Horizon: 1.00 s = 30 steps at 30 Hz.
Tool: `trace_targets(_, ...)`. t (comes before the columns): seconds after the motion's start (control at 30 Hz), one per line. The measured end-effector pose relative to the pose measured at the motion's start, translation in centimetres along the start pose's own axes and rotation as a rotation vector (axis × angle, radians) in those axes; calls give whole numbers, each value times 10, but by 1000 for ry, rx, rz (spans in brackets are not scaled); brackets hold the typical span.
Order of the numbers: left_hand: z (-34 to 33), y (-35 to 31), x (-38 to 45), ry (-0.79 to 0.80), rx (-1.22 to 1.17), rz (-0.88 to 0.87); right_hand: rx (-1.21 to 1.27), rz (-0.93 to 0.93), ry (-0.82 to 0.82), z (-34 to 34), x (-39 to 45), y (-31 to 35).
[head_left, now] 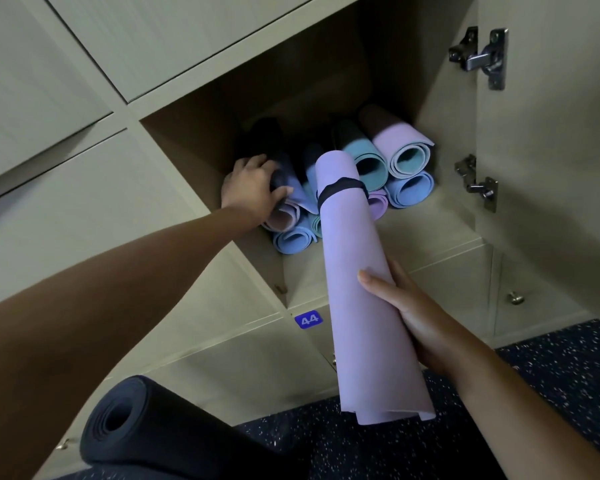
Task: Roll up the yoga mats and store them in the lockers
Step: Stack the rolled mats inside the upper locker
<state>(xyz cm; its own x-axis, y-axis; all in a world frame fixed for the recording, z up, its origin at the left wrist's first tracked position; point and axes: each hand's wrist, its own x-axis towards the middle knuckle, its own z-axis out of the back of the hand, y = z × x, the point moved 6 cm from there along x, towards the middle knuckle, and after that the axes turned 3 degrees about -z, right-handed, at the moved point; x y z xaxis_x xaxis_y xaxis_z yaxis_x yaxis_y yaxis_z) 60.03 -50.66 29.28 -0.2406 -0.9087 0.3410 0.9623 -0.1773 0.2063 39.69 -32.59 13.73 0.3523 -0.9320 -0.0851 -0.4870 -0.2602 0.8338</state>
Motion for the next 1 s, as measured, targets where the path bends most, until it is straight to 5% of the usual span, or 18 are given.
trace_targets(0.57,-9,12,38,18,4,170,-18,29,-25,14,1,7)
trace_targets(0.77,5,-8,13,-90,-61,32,-28,47,-57,14,1,11)
trace_targets(1.0,19,-91,-82,-54,-489,-141,-66,62,-88,19,1,16)
